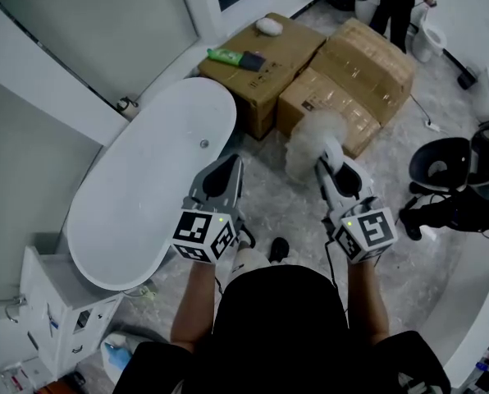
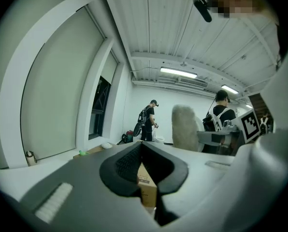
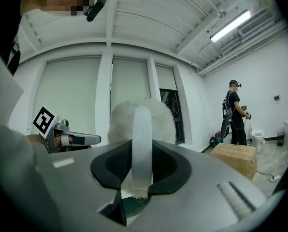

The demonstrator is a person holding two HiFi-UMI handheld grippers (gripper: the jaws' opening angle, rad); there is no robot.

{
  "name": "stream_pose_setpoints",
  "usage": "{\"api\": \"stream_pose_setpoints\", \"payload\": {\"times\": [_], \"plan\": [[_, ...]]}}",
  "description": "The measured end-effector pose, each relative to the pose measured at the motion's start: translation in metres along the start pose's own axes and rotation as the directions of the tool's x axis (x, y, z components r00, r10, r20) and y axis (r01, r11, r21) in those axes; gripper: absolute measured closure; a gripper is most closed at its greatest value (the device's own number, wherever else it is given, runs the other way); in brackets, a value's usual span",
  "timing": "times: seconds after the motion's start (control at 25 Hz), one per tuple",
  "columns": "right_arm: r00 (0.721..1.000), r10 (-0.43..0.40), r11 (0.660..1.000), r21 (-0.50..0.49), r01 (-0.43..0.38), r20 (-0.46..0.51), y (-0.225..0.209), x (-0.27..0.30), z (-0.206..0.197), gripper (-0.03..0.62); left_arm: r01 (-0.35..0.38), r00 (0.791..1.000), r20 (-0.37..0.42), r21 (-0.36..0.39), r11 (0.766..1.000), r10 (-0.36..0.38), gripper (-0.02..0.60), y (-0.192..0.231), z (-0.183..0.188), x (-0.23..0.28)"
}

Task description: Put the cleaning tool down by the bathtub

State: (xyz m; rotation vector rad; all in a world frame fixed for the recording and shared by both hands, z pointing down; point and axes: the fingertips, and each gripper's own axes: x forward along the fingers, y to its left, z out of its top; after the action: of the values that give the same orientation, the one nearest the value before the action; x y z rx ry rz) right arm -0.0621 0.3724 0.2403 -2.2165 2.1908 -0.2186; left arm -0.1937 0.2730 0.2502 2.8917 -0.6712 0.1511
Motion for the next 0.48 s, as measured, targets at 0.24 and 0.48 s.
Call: {"api": "stream_pose_setpoints", "payload": {"times": [0.24, 0.48], "plan": [[1.0, 0.015, 1.0, 0.002, -0.015, 0.002, -0.003, -0.015, -0.002, 0.502, -0.002, 1.0, -0.013, 0.002, 1.0, 0.002, 0.581, -0.015, -0.004, -0.001], [1.0, -0.003, 1.0, 0.022, 0.003, 0.001, -0.011, -0.019, -0.004, 0.502, -0.003, 1.0, -0.029, 0.009, 1.0, 0.003, 0.581, -0.021, -0.009, -0.001]]}}
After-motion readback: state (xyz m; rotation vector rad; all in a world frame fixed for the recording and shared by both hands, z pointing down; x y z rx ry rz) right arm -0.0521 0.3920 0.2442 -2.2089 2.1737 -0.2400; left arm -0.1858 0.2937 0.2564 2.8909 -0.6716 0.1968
